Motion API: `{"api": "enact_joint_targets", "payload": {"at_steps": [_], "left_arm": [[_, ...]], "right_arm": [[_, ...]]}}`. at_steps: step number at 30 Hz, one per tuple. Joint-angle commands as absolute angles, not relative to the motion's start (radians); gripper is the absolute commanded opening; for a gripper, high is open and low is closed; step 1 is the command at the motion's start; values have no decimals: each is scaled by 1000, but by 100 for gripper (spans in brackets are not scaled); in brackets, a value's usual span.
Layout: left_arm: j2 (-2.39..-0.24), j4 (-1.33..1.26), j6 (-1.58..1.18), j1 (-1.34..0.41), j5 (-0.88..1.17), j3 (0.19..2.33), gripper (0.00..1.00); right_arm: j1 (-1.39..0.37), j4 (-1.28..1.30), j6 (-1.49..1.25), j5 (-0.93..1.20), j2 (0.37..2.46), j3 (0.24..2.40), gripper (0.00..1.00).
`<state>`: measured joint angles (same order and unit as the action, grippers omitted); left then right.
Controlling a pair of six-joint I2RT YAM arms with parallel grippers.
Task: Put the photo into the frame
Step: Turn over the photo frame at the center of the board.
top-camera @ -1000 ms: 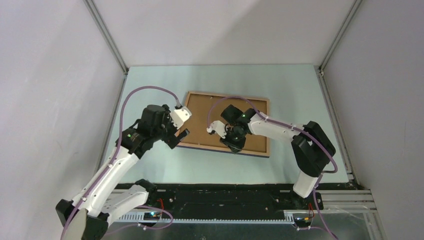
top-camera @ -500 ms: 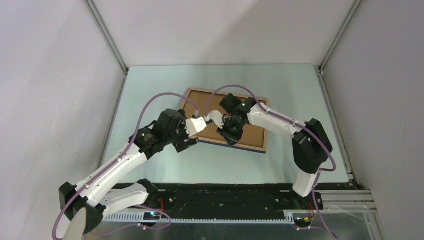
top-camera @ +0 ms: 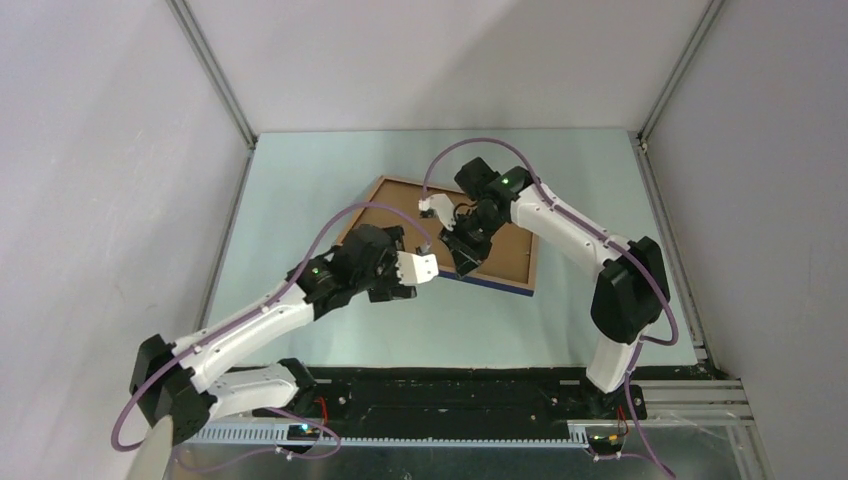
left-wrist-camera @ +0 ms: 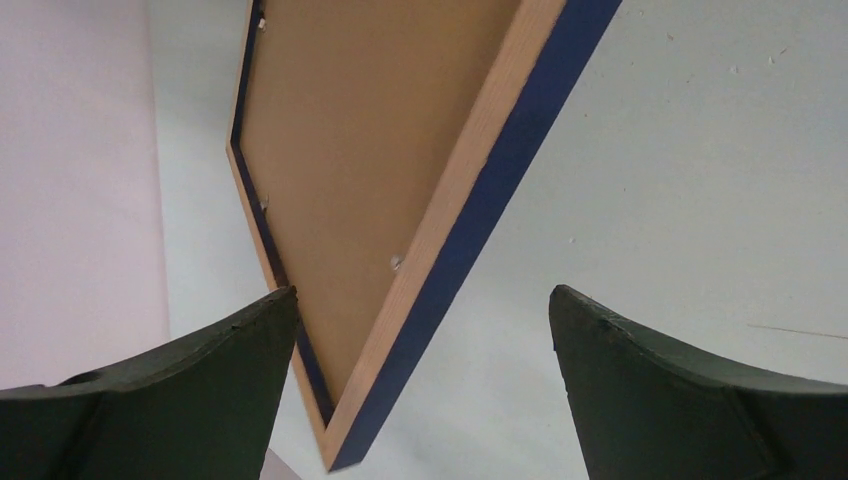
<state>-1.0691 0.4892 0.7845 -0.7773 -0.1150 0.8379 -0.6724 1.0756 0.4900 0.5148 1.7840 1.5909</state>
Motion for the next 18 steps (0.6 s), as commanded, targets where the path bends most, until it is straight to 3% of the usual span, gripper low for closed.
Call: {"api": "enact_joint_targets", "payload": {"at_steps": [1, 6, 12, 16, 18], "left_arm": [[-1138, 392, 860, -805, -156, 866, 100], [-1201, 373, 875, -827, -191, 909, 99], [-1248, 374, 875, -853, -226, 949, 89], [-1257, 375, 870, -873, -236, 960, 77], [-1265, 376, 872, -882, -243, 962, 66]], "right_arm": [[-635, 1180, 485, 655, 1776, 1686, 0], [-598, 1254, 496, 730, 1786, 1746, 0], [-574, 1286, 510, 724, 1777, 1760, 0], [-555, 1294, 516, 727, 1772, 1759, 0], [-549, 1295, 517, 730, 1768, 1760, 0]]}}
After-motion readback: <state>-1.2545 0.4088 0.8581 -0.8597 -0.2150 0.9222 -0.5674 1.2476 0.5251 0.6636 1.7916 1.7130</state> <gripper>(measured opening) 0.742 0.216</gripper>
